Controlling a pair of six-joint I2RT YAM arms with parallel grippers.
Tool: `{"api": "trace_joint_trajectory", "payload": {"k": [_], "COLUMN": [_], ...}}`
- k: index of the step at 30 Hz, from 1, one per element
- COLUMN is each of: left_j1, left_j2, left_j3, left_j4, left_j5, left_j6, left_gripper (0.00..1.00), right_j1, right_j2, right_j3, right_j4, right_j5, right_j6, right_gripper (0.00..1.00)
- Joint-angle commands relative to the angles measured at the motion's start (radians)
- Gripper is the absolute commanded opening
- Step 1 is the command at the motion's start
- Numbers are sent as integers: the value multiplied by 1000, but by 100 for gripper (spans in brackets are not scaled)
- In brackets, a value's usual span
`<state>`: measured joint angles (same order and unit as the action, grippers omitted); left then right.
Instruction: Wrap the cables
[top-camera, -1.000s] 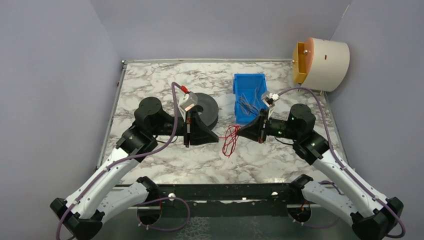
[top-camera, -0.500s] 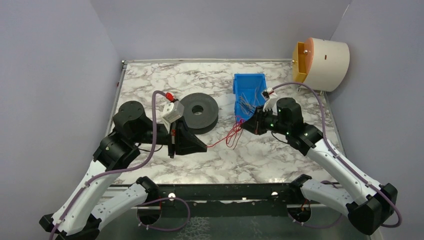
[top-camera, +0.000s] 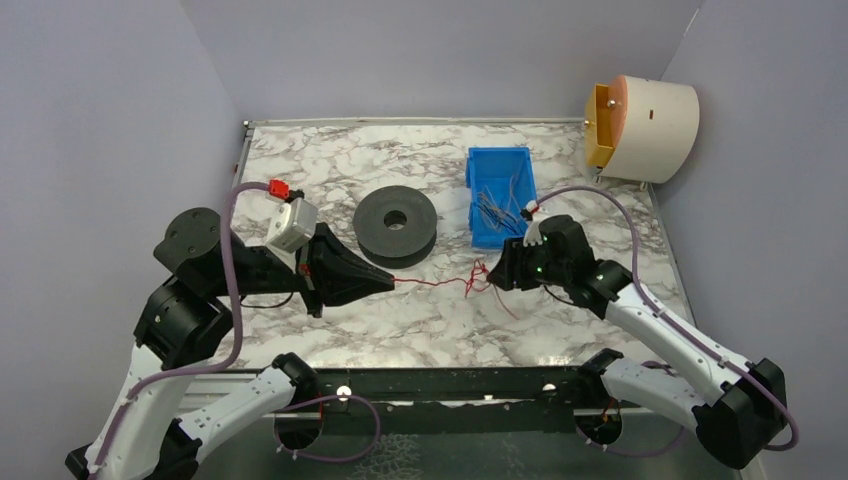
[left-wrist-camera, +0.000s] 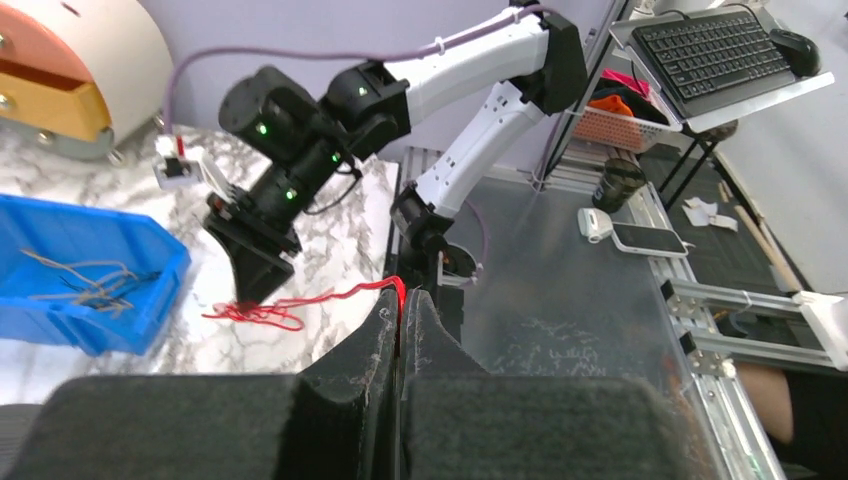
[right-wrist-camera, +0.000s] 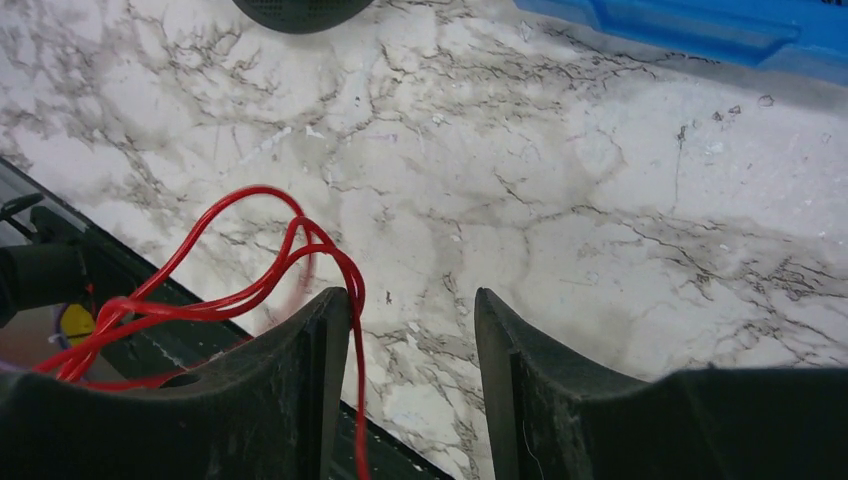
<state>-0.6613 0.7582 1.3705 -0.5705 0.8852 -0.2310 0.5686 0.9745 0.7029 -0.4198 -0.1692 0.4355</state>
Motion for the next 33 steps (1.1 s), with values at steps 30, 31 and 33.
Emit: {"api": "trace_joint_trajectory", "payload": {"k": [30, 31, 33], "left_j1": [-5, -3, -4], "left_j2": [-8, -8, -5], "left_j3": [302, 298, 292], "left_j4": [-65, -65, -65], "left_j5": [-315, -314, -312], "left_j6": [81, 81, 81], "left_gripper": [0, 0, 0], "right_j1": [0, 0, 1], "right_j2": [19, 4, -21], "right_j3": [-115, -110, -98], "right_j4": [36, 61, 95], "right_j5": [182, 123, 33], "right_j6": [159, 117, 71], "right_gripper": [59, 59, 59]}}
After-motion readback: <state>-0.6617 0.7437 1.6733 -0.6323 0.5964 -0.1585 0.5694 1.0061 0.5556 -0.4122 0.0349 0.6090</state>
